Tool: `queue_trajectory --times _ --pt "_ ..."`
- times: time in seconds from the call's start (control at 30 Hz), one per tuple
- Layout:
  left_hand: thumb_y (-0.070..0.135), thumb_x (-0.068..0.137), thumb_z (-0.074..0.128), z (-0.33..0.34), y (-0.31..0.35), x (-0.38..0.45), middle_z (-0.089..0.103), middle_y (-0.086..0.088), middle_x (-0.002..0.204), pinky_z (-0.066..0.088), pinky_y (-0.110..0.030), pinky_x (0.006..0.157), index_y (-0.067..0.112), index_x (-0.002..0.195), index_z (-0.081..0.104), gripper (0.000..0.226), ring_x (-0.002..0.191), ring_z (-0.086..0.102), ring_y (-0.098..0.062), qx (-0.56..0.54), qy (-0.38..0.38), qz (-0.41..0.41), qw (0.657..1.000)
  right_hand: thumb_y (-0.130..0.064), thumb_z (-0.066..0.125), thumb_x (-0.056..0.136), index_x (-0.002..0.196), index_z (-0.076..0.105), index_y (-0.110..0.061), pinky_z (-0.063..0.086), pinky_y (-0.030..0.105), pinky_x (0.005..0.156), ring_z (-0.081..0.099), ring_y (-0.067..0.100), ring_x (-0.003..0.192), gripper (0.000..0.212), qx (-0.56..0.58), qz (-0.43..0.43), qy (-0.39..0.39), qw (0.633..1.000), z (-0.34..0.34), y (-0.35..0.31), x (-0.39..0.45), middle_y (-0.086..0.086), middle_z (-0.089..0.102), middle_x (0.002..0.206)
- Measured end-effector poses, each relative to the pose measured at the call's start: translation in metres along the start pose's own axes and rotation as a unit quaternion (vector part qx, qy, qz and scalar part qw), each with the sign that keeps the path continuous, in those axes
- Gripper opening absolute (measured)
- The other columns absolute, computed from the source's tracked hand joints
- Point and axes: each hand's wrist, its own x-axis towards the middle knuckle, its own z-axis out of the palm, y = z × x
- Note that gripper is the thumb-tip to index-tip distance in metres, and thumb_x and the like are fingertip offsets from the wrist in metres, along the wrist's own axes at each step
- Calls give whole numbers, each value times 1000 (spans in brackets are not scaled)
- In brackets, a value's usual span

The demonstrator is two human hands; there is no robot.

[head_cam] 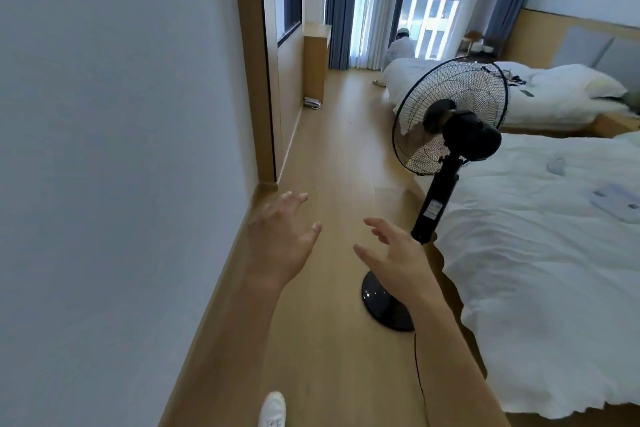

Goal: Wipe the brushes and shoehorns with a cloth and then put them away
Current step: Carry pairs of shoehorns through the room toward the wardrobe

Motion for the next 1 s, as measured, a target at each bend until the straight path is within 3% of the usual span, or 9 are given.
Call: queue_trajectory --times 0.2,0.37,0.7,1.0 --pt "43 89 65 7 -32 165 51 5 143 46 -42 105 30 138 50 53 125 53 -18 -21 -13 51 998 -37 68 91 136 57 -29 44 31 101 55 13 121 47 -11 13 37 999 24 -37 145 -3 62 129" --pt "41 91 64 16 -50 273 49 3 145 40 -40 111 28 140 49 52 133 46 -18 -26 -26 76 996 -38 69 90 134 58 -30 46 31 100 57 12 120 46 -13 16 60 998 40 -62 243 -4 64 128" --pt "40 93 62 54 -93 422 47 3 147 37 -42 113 28 141 48 51 136 43 -17 -26 -51 69 996 -43 67 92 138 54 -31 49 35 102 55 13 124 50 -14 19 62 998 81 -66 416 -5 59 135" --pt "39 94 60 86 -120 605 43 3 151 31 -37 115 26 143 46 53 137 40 -17 38 -42 38 998 -43 67 91 137 56 -31 41 25 93 56 14 122 49 7 -6 19 1000 111 -71 632 -2 62 133"
